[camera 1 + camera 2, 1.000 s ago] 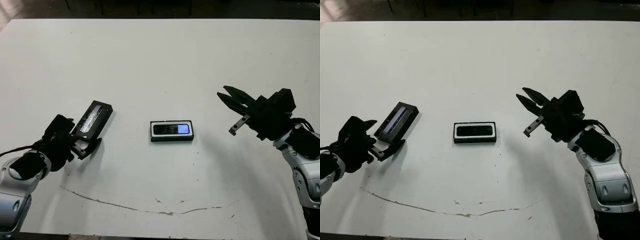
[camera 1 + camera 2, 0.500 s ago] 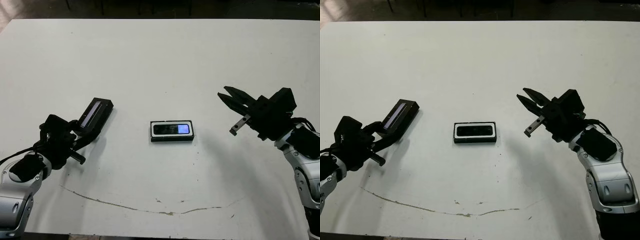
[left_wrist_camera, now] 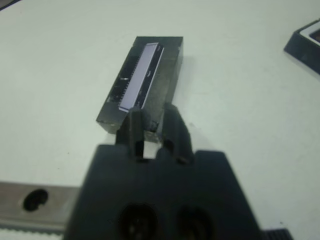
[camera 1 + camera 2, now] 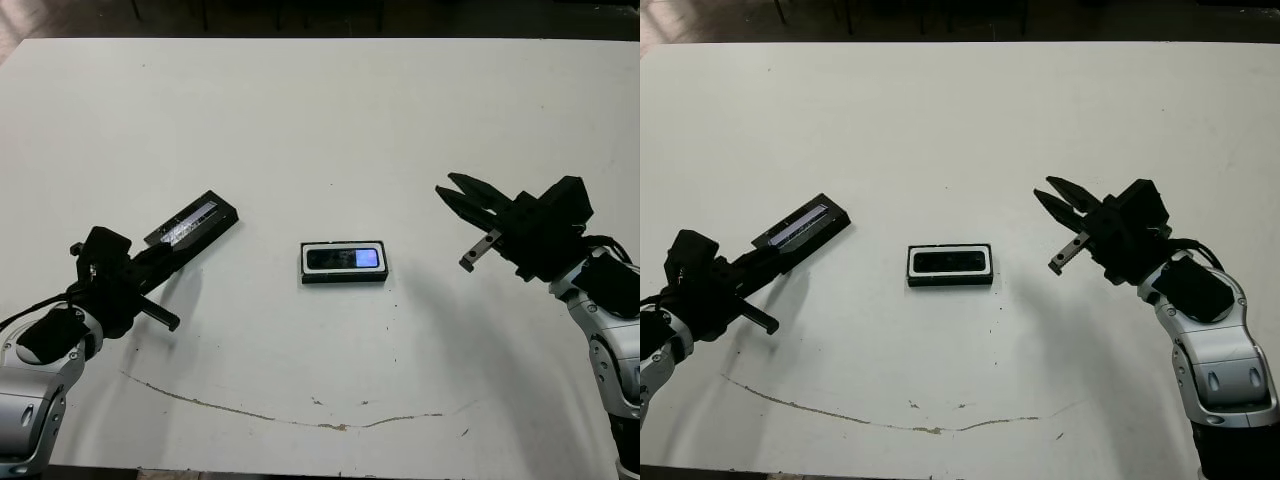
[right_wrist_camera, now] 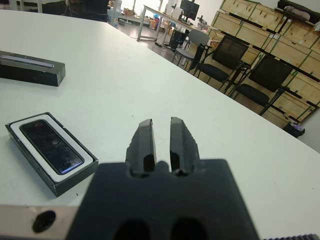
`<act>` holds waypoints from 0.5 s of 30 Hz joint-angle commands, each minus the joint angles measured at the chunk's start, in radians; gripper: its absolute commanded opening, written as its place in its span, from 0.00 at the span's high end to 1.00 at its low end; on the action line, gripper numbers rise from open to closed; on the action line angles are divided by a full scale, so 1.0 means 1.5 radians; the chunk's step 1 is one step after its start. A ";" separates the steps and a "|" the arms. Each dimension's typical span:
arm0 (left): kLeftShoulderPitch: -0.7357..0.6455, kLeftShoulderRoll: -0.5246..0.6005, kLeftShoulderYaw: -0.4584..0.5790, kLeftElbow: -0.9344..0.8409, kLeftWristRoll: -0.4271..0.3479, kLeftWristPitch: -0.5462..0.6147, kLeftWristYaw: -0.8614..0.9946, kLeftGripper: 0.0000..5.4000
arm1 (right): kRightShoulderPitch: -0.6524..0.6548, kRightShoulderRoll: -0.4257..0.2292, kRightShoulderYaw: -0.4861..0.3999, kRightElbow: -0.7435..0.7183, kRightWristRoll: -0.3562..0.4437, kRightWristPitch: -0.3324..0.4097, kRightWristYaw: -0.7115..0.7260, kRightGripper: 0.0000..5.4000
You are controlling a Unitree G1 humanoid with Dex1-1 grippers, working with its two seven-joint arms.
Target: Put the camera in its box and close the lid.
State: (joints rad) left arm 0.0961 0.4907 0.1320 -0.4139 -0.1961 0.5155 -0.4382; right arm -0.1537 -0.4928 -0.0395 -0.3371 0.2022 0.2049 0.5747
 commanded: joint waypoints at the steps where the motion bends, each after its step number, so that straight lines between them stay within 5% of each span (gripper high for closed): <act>1: 0.007 0.002 0.005 -0.019 -0.006 0.012 0.002 1.00 | 0.015 -0.007 0.002 -0.001 -0.004 0.007 0.002 1.00; 8: 0.003 0.019 0.013 -0.059 -0.022 0.008 -0.025 1.00 | 0.017 -0.008 0.003 -0.006 -0.006 0.014 -0.001 1.00; 15: 0.012 0.036 0.055 -0.153 -0.111 0.034 -0.072 1.00 | 0.017 -0.004 0.004 0.001 -0.004 0.010 0.001 1.00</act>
State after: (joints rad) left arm 0.0946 0.5194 0.1974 -0.6180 -0.3427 0.5380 -0.5366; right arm -0.1445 -0.4924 -0.0385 -0.3419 0.2006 0.2066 0.5734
